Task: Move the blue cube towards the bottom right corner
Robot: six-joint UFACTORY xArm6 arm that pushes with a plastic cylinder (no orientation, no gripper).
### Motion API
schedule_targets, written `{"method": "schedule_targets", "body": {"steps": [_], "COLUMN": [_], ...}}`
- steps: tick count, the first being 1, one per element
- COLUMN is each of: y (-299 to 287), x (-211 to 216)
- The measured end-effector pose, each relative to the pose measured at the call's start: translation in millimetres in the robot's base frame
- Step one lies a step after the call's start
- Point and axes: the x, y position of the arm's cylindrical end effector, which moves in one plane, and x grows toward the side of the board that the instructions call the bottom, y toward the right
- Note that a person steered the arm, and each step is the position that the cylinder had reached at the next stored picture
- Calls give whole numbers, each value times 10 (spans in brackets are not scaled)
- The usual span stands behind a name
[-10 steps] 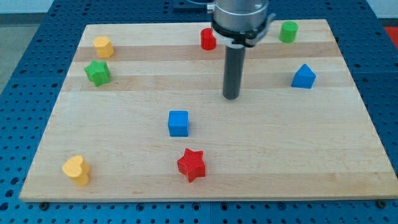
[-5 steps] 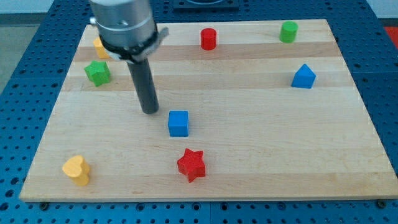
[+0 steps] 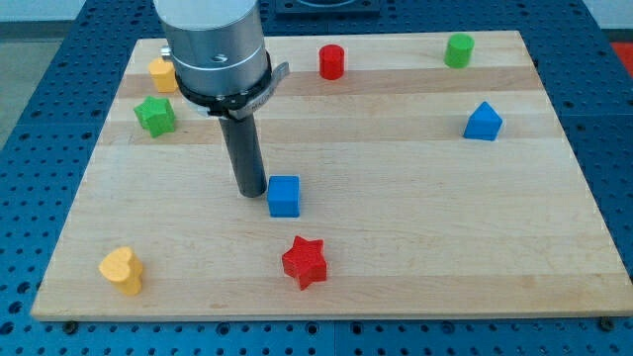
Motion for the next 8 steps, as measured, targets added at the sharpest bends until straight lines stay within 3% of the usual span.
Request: {"method": "schedule_targets", "body": {"steps": [2, 3, 6, 8], "y": [35, 369, 2430, 2462], "x": [86, 86, 86, -29]}}
